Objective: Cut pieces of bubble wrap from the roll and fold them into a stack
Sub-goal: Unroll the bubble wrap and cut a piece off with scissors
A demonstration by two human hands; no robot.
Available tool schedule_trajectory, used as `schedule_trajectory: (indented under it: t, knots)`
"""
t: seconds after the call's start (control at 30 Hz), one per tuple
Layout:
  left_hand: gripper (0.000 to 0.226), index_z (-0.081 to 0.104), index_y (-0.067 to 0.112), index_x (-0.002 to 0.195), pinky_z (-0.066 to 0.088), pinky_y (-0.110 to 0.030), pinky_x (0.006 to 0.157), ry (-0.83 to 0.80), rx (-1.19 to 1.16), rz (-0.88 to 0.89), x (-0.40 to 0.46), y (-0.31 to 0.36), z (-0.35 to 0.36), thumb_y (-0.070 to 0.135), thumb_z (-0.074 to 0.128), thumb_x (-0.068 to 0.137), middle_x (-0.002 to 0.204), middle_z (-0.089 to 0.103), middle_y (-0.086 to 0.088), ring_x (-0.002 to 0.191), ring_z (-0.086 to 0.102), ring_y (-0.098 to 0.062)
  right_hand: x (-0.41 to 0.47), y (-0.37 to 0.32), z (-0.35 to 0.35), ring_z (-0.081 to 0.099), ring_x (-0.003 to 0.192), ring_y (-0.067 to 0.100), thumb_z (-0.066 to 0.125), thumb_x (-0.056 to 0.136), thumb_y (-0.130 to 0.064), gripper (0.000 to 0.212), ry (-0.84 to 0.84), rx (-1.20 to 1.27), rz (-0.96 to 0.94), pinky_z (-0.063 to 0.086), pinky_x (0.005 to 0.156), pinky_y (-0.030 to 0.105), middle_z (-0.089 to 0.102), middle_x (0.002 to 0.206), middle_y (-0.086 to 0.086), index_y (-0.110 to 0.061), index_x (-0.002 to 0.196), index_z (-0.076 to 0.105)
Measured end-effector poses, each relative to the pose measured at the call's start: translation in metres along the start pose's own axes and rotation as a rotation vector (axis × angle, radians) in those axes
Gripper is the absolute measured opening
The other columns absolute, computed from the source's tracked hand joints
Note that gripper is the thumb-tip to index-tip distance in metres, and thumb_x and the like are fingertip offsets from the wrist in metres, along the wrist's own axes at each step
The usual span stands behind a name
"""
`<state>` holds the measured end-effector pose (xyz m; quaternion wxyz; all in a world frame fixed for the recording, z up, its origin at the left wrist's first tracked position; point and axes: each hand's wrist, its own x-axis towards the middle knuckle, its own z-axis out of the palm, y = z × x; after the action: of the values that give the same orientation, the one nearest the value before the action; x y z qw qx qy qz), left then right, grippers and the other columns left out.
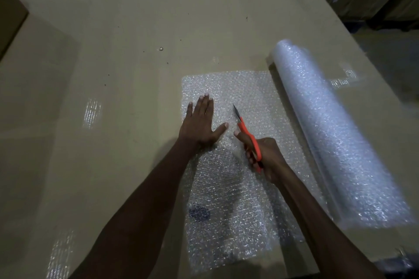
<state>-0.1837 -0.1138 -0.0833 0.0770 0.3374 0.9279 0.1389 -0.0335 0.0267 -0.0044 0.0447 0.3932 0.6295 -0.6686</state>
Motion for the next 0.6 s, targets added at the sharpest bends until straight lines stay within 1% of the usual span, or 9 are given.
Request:
schedule_trajectory:
  t: [0.13, 0.3, 0.43, 0.5, 0.6]
  knots:
    - [0.094, 0.0, 0.005, 0.159, -0.008, -0.048, 0.123, 0.008, 0.005, 0.003, 0.0, 0.0, 0.001, 0.071, 0.024, 0.095, 0.167, -0.01, -0.01, 0.154, -0.011, -0.021, 0.004, -0.005, 0.0, 0.036, 0.032, 0.014, 0.085, 0.081, -0.038, 0.043, 0.004, -0.001, -0.011, 0.026, 0.035, 0.018, 0.049, 0.047, 0.009, 0.0, 0.071, 0.066]
    - [0.097, 0.001, 0.005, 0.159, -0.007, -0.048, 0.123, 0.007, 0.018, 0.004, 0.001, 0.0, 0.001, 0.073, 0.018, 0.092, 0.167, -0.009, -0.011, 0.154, -0.011, -0.021, 0.009, -0.007, 0.003, 0.04, 0.036, 0.016, 0.086, 0.079, -0.041, 0.046, -0.018, -0.019, 0.0, 0.029, 0.037, 0.02, 0.052, 0.05, 0.009, -0.003, 0.066, 0.064]
    - [0.098, 0.002, 0.006, 0.159, -0.007, -0.052, 0.123, -0.013, 0.027, 0.007, 0.005, -0.003, -0.003, 0.074, 0.017, 0.091, 0.167, -0.01, -0.011, 0.154, -0.012, -0.022, 0.009, -0.011, -0.002, 0.039, 0.032, 0.014, 0.084, 0.081, -0.035, 0.042, -0.038, -0.003, -0.01, 0.028, 0.035, 0.018, 0.05, 0.048, 0.01, 0.002, 0.078, 0.067]
    - [0.096, 0.004, 0.007, 0.159, -0.006, -0.053, 0.123, 0.012, 0.014, 0.009, 0.015, -0.005, -0.008, 0.073, 0.017, 0.092, 0.167, -0.008, -0.01, 0.154, -0.011, -0.022, 0.007, -0.007, -0.002, 0.04, 0.034, 0.017, 0.085, 0.08, -0.039, 0.045, -0.04, -0.017, -0.016, 0.03, 0.037, 0.02, 0.051, 0.052, 0.014, 0.003, 0.076, 0.068]
    - [0.091, 0.006, 0.006, 0.159, -0.006, -0.053, 0.123, 0.032, 0.012, 0.015, 0.036, -0.009, -0.013, 0.07, 0.015, 0.095, 0.167, -0.005, -0.01, 0.154, -0.01, -0.021, 0.006, -0.004, 0.003, 0.04, 0.035, 0.017, 0.087, 0.077, -0.044, 0.048, -0.017, -0.007, -0.001, 0.031, 0.038, 0.021, 0.051, 0.05, 0.013, -0.004, 0.061, 0.065]
